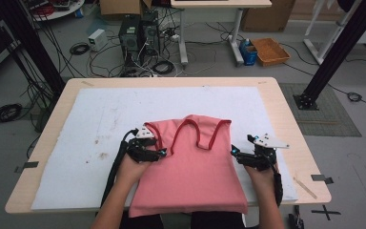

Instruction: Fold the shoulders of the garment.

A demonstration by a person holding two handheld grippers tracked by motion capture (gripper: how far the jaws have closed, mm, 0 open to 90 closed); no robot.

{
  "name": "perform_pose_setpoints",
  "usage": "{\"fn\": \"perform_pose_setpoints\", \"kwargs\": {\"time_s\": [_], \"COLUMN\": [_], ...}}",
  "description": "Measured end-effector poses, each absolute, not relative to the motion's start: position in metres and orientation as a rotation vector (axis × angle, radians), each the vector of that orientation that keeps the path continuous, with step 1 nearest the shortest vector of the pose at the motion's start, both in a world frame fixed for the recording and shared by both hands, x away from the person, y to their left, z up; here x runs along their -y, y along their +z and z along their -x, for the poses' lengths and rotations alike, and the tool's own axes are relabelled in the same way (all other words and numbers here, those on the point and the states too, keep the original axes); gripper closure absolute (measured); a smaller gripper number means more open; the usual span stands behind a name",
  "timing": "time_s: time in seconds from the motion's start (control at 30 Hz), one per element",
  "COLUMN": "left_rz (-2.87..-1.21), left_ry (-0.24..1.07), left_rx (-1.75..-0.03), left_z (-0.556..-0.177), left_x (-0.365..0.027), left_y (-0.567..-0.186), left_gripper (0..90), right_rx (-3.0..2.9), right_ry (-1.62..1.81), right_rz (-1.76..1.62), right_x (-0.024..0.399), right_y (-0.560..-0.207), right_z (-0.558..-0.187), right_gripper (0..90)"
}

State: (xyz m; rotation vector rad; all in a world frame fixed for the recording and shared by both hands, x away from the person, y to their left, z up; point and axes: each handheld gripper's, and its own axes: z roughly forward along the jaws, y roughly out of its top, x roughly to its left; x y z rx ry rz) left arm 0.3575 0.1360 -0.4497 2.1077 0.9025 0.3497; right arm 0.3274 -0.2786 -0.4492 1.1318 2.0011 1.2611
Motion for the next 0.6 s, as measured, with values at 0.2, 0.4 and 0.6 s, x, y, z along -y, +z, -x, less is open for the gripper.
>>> {"fn": "perform_pose_setpoints", "kwargs": {"time_s": [0.2, 0.4, 0.6], "left_rz": [-2.058, -1.899, -1.754], "left_ry": [0.369, 0.392, 0.359], "left_rx": [-0.930, -0.899, -0.884], "left_z": [-0.354, -0.349, -0.344], "left_x": [-0.145, -0.157, -0.181], "left_y": [-0.447, -0.430, -0.411], "left_gripper": [39.5, 34.3, 27.7], "right_rx": [-2.001, -2.011, -1.982], "right_ry": [1.260, 1.245, 1.285], "right_rz": [-1.132, -1.135, -1.180], "right_x": [0.278, 0.277, 0.276], "right_y": [-0.449, -0.449, -0.445], "right_z": [-0.327, -0.329, -0.332], "right_gripper": [21.4, 21.3, 20.5]}}
